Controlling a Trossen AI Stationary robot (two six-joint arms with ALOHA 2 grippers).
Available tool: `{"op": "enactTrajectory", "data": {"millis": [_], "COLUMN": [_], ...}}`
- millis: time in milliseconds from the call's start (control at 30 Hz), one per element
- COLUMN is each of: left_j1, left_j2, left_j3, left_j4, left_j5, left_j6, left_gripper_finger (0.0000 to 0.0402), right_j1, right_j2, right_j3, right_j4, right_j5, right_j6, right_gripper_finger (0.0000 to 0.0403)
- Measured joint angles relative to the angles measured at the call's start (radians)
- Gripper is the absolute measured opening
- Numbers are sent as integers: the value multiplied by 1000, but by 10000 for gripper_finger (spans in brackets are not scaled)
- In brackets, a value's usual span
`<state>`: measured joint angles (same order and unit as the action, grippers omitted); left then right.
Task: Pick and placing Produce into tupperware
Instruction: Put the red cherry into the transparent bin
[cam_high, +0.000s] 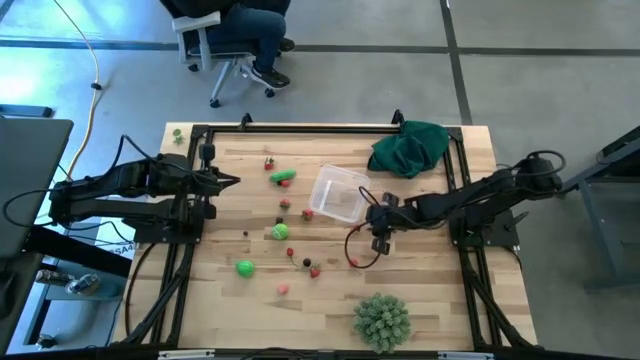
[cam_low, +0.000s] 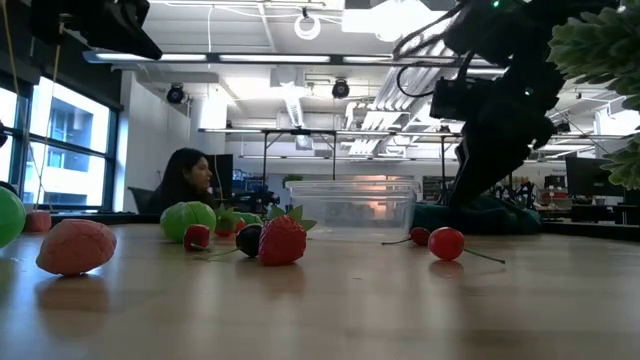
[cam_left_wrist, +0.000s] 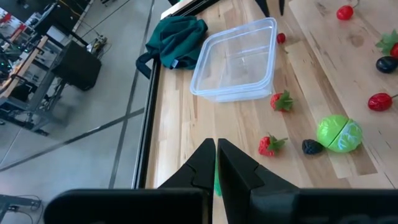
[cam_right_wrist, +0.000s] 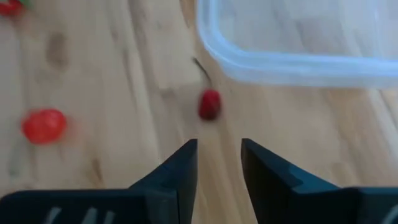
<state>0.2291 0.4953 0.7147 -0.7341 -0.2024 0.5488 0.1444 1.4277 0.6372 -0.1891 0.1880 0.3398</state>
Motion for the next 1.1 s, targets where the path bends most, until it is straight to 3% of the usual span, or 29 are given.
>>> {"op": "enactTrajectory", "data": {"millis": [233, 667, 1100], "left_j1": [0, 0, 0], "left_j2": [0, 0, 0], "left_j3": [0, 0, 0], "left_j4": [0, 0, 0], "left_j5": [0, 0, 0], "left_j6": [0, 0, 0], "left_gripper_finger": [10, 10, 10], "right_j1": [9, 0, 16], "right_j2": [0, 5, 241], "right_j3": [-136, -216, -216], "right_j4": [290, 434, 705], "right_j5": [7, 68, 94], "right_j6": [44, -4, -26], "right_gripper_finger": [119, 119, 119]}}
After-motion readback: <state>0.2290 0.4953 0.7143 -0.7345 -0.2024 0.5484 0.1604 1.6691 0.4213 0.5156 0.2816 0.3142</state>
